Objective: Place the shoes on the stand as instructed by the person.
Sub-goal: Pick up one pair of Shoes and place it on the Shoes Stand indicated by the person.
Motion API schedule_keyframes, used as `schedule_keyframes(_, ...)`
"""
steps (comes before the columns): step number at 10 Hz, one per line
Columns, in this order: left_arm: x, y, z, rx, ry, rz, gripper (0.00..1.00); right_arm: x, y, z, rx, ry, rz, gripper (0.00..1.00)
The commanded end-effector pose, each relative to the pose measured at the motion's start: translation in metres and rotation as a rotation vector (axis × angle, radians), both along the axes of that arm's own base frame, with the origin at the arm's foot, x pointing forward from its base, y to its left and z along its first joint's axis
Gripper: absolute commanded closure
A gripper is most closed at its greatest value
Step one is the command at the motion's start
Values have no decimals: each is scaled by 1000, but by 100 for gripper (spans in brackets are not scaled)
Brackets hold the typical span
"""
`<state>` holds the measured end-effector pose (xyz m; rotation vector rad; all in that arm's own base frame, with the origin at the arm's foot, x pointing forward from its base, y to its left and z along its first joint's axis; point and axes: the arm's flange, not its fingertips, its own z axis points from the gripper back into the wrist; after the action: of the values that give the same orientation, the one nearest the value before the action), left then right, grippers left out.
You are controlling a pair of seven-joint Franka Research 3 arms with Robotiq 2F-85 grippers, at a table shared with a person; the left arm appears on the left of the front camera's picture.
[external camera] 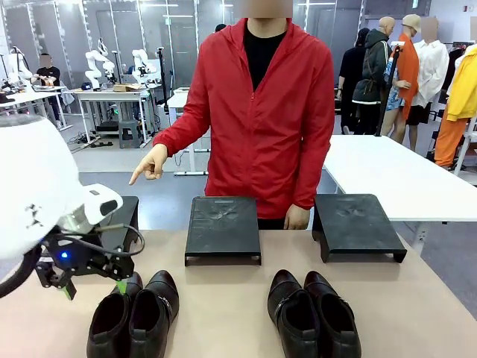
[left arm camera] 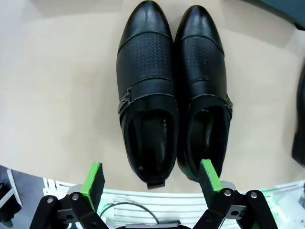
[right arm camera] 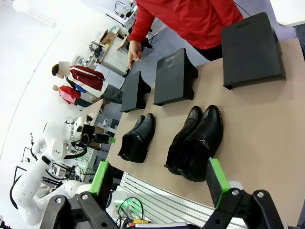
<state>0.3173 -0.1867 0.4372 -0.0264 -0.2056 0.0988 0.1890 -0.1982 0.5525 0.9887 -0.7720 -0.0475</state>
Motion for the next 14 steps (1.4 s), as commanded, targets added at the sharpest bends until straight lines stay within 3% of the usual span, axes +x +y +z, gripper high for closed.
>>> schedule_keyframes(1, -11, -2, -40, -8, -18, 30, 0, 0, -1, 0, -5, -22, 6, 0)
schedule_keyframes(8, -9, -16, -86, 12, 10, 40, 0, 0, -1, 0, -5, -22, 6, 0)
schedule_keyframes(11, -6, -12, -95, -38, 6, -5, 0, 0, -1, 0, -5, -22, 6, 0)
schedule_keyframes(12, -6, -12, -96, -58, 5, -14, 50, 0, -1, 0, -5, -22, 6, 0)
schedule_keyframes(13, -6, -11, -96, -56, 10, -4, 60, 0, -1, 0, -5, -22, 6, 0)
schedule_keyframes(14, -5, -11, -97, -60, 22, -6, 100, 0, -1, 0, -5, -22, 6, 0)
